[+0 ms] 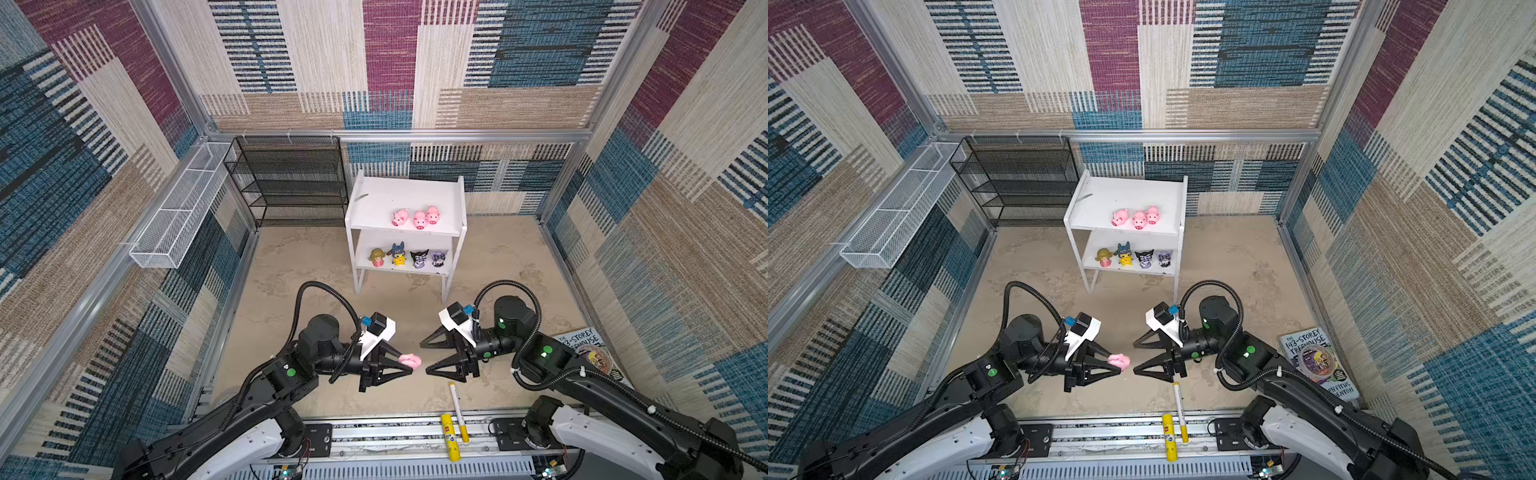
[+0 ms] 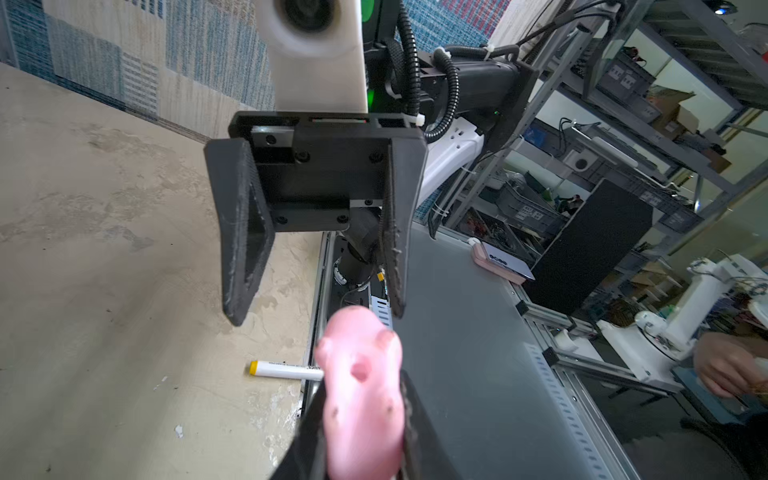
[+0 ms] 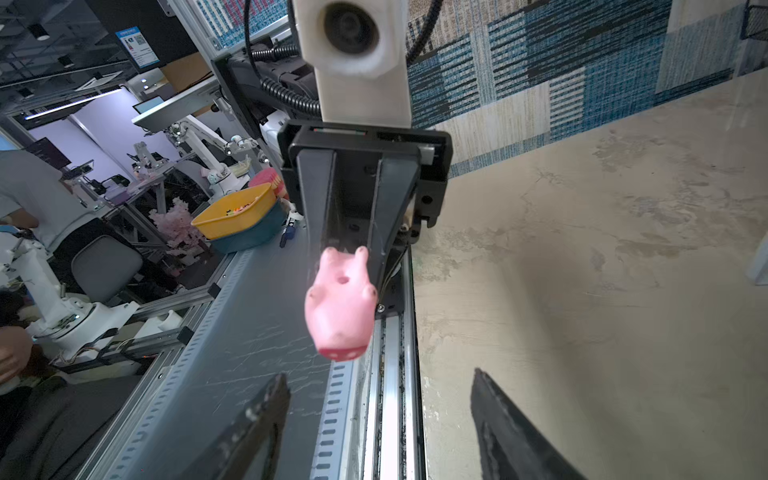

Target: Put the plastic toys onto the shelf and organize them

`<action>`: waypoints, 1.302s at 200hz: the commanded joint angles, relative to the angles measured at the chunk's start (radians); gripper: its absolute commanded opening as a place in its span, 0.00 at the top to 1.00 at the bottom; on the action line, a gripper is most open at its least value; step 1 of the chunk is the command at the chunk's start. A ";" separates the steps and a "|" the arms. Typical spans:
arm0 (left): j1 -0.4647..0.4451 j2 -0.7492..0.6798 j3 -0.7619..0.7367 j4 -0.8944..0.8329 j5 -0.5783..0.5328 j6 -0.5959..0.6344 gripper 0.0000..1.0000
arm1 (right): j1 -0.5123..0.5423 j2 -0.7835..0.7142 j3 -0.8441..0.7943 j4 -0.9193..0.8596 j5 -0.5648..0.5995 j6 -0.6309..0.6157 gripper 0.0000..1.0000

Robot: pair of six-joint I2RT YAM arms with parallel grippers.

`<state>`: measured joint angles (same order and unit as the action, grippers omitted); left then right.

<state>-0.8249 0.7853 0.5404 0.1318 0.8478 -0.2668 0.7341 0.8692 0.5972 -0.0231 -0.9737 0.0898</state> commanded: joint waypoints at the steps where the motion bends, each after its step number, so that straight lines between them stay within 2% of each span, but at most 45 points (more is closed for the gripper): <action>1: -0.001 0.009 0.014 0.036 0.064 -0.026 0.76 | 0.009 0.016 0.011 0.050 -0.049 -0.004 0.30; 29: -0.001 0.019 0.019 0.037 0.069 -0.028 0.76 | 0.048 0.052 0.022 0.091 -0.054 0.009 0.33; 73: 0.000 0.030 0.020 0.028 0.067 -0.026 0.77 | 0.104 0.071 0.029 0.130 0.015 0.024 0.43; 106: -0.001 0.045 0.021 0.025 0.069 -0.031 0.77 | 0.108 0.049 0.033 0.122 0.060 0.015 0.53; 170: 0.000 0.034 0.044 -0.030 0.052 -0.008 0.77 | 0.108 0.078 0.045 0.100 0.069 0.026 0.74; 180: 0.000 0.028 0.046 -0.048 0.038 -0.005 0.72 | 0.106 0.083 0.046 0.100 0.081 0.046 0.76; 191: -0.001 0.016 0.054 -0.099 -0.013 0.002 0.57 | 0.100 0.101 0.049 0.098 0.092 0.081 0.79; 206: -0.001 -0.023 0.064 -0.202 -0.164 0.006 0.39 | 0.088 0.146 0.048 0.100 0.096 0.150 0.80; 240: -0.002 -0.250 0.018 -0.395 -0.616 -0.020 0.30 | 0.074 0.219 -0.038 0.183 0.199 0.355 0.83; 260: -0.001 -0.387 -0.014 -0.455 -0.796 -0.037 0.25 | 0.069 0.308 -0.106 0.252 0.298 0.471 0.83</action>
<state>-0.8249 0.5133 0.5541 -0.1986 0.3893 -0.2848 0.8062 1.1034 0.5449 0.1261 -0.8024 0.3660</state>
